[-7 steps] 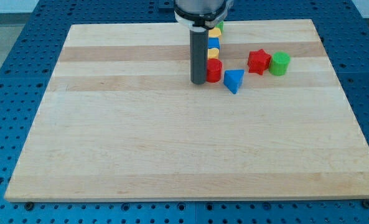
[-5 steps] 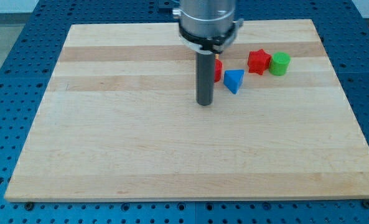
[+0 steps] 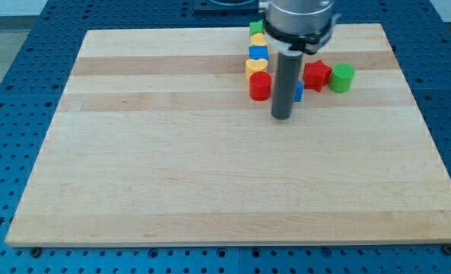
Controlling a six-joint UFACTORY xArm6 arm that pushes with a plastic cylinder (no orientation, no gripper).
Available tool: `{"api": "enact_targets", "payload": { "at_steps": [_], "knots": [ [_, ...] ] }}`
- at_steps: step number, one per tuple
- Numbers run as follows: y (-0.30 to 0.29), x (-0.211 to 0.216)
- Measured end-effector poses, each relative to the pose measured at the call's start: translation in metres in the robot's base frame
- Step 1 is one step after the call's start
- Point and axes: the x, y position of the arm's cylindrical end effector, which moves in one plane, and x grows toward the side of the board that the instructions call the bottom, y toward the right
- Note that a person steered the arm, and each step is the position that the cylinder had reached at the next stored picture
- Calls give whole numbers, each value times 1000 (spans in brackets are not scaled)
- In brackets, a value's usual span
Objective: Push the blue triangle left the red star
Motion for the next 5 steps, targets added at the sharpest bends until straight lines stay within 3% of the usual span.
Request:
{"api": "enact_targets", "payload": {
  "at_steps": [3, 5],
  "knots": [
    [-14, -32],
    [-14, -22]
  ]
}}
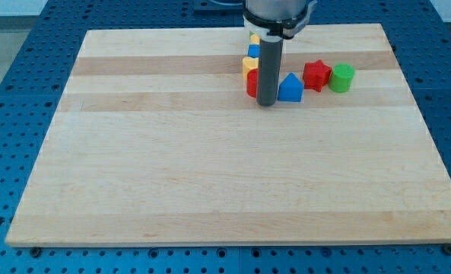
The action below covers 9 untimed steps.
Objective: Push the blue triangle left the red star
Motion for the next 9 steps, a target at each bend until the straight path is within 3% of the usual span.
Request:
{"api": "enact_targets", "payload": {
  "at_steps": [1, 3, 4, 6, 9],
  "knots": [
    [-1, 32],
    [-97, 42],
    [-81, 42],
    [19, 24],
    [39, -23]
  ]
}}
